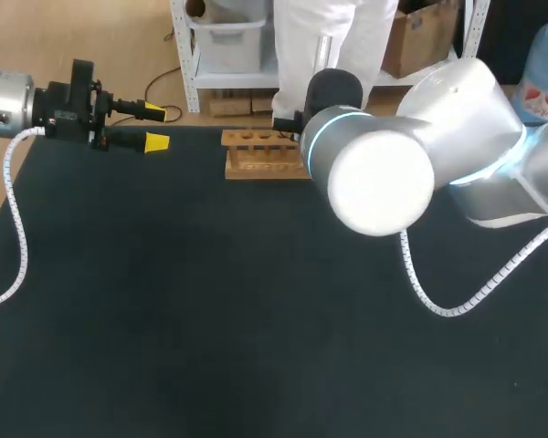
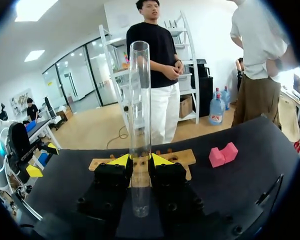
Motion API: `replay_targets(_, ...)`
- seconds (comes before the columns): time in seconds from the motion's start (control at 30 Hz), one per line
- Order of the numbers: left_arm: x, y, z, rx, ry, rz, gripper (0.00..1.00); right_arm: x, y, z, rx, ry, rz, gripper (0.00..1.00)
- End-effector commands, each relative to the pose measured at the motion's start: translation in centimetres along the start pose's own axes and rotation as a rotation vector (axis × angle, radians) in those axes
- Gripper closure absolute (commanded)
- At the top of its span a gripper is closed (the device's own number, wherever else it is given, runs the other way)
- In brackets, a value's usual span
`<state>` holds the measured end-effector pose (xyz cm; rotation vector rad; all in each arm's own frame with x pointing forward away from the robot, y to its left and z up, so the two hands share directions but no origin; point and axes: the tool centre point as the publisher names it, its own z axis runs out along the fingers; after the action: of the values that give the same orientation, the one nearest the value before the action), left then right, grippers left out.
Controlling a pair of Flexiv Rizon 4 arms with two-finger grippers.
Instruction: Grasp the test tube, adjust it, and insert it.
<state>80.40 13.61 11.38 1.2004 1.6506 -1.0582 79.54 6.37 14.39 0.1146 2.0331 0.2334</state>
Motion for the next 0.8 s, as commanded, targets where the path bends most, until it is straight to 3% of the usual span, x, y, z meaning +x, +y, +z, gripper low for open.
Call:
replay_targets(0.03, 0.1, 0.0, 0.0, 0.0, -0.002, 0.002, 0.0, -0.8, -0.2, 0.0, -0.018, -0.066, -0.01, 1.0)
replay_targets(0.57, 0.1, 0.0, 0.0, 0.0, -0.002, 0.002, 0.0, -2.9, -1.1, 2.5, 0.055, -0.301, -0.013, 1.0)
replay_targets(0.8, 0.1, 0.0, 0.0, 0.0, -0.002, 0.002, 0.0, -3.2, -1.5, 3.3, 0.033, -0.344, -0.056, 1.0)
